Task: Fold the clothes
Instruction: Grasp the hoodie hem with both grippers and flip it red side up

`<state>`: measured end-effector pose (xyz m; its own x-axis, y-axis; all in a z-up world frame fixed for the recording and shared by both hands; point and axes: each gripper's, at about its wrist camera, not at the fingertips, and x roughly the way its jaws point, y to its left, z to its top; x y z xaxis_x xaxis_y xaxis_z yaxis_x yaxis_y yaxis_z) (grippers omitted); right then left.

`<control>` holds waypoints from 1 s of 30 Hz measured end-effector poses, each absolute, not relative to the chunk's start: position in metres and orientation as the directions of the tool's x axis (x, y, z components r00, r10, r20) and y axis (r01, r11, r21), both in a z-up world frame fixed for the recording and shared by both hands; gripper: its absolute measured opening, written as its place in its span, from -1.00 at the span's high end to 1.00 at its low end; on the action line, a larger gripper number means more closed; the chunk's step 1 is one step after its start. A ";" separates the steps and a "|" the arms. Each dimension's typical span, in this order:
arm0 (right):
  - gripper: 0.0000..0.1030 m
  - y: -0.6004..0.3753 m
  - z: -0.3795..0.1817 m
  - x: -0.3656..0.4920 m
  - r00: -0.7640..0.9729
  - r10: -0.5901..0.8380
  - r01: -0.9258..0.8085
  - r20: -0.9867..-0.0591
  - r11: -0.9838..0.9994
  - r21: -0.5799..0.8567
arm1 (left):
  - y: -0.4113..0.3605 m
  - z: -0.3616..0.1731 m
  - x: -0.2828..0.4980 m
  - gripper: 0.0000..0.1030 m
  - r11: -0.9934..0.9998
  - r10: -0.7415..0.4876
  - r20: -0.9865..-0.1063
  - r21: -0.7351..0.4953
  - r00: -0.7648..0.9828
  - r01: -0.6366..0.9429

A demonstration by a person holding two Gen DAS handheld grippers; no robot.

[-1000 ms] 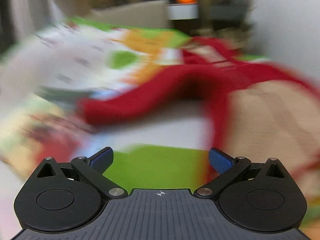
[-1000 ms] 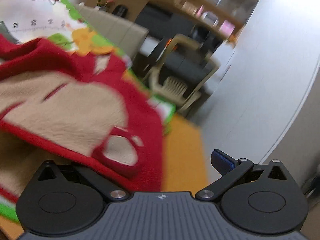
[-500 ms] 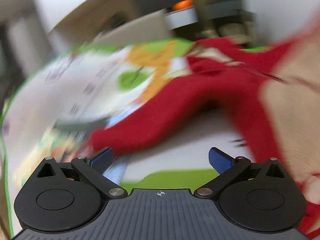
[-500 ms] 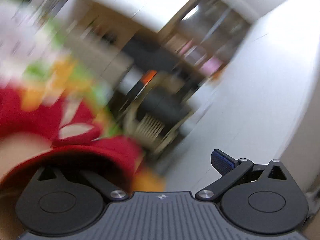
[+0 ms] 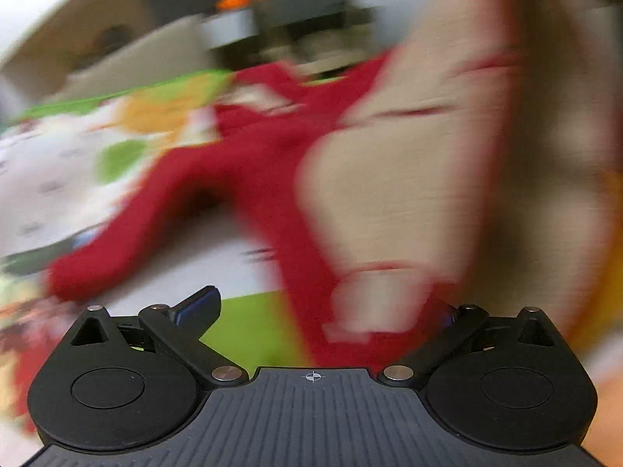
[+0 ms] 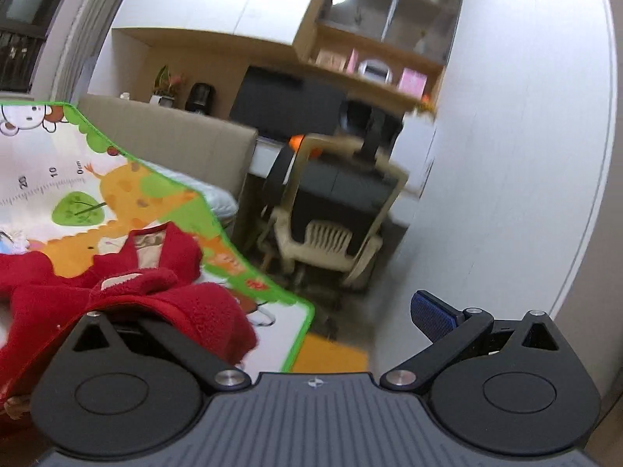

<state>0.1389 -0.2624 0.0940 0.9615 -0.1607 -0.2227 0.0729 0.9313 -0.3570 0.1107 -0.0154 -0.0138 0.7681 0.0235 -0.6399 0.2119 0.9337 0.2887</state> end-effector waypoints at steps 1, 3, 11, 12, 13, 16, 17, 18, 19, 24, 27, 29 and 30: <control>-1.00 -0.262 0.077 0.142 0.944 -0.154 0.037 -0.291 0.928 -0.372 | 0.001 -0.009 0.117 -1.00 0.948 0.079 -0.621 0.288 0.780 0.134; -1.00 -0.260 0.043 0.149 0.895 -0.143 -0.039 -0.422 0.919 -0.393 | 0.037 0.007 0.125 -1.00 0.964 0.159 -0.576 0.265 0.802 -0.001; -0.99 -0.218 0.096 0.172 0.953 -0.258 0.116 -0.157 0.793 -0.598 | 0.078 0.109 0.163 -1.00 0.903 0.232 -0.274 0.417 0.933 -0.102; -1.00 -0.215 0.127 0.163 0.966 -0.253 0.176 -0.061 0.806 -0.565 | 0.075 0.123 0.156 -1.00 0.894 0.240 -0.205 0.428 0.949 -0.134; -1.00 -0.211 0.158 0.154 0.968 -0.250 0.232 0.037 0.818 -0.526 | 0.072 0.137 0.147 -1.00 0.885 0.248 -0.133 0.435 0.960 -0.168; -1.00 -0.197 0.174 0.118 0.971 -0.206 0.237 0.118 0.811 -0.535 | 0.078 0.150 0.115 -1.00 0.896 0.250 -0.102 0.402 0.963 -0.190; -1.00 -0.193 0.163 0.105 0.984 -0.164 0.171 0.064 0.813 -0.557 | 0.081 0.150 0.104 -1.00 0.906 0.243 -0.120 0.383 0.962 -0.181; -1.00 -0.191 0.146 0.098 0.994 -0.093 0.045 -0.057 0.827 -0.560 | 0.087 0.142 0.096 -1.00 0.922 0.222 -0.180 0.359 0.958 -0.146; -1.00 -0.189 0.130 0.090 0.984 -0.022 -0.080 -0.178 0.832 -0.548 | 0.095 0.126 0.094 -1.00 0.942 0.181 -0.280 0.326 0.943 -0.084; -1.00 -0.193 0.032 0.042 0.667 0.214 -0.580 -0.714 0.751 -0.316 | 0.138 0.033 0.079 -1.00 0.988 -0.139 -0.725 -0.052 0.674 0.149; -1.00 -0.219 0.058 0.032 0.717 0.224 -0.530 -0.660 0.790 -0.307 | 0.154 0.030 0.069 -1.00 0.971 -0.238 -0.724 -0.179 0.648 0.157; -1.00 -0.246 0.088 0.053 0.774 0.267 -0.432 -0.574 0.885 -0.172 | 0.158 0.054 0.074 -1.00 0.951 -0.306 -0.635 -0.238 0.710 0.197; -1.00 -0.261 0.099 0.070 0.800 0.287 -0.369 -0.527 0.928 -0.055 | 0.159 0.070 0.084 -1.00 0.931 -0.356 -0.569 -0.281 0.741 0.231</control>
<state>0.0697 -0.2612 0.0995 0.8000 0.2873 -0.5267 -0.3692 0.9277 -0.0547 0.0840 0.1588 0.0700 0.7414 -0.3560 -0.5688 0.2313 0.9313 -0.2815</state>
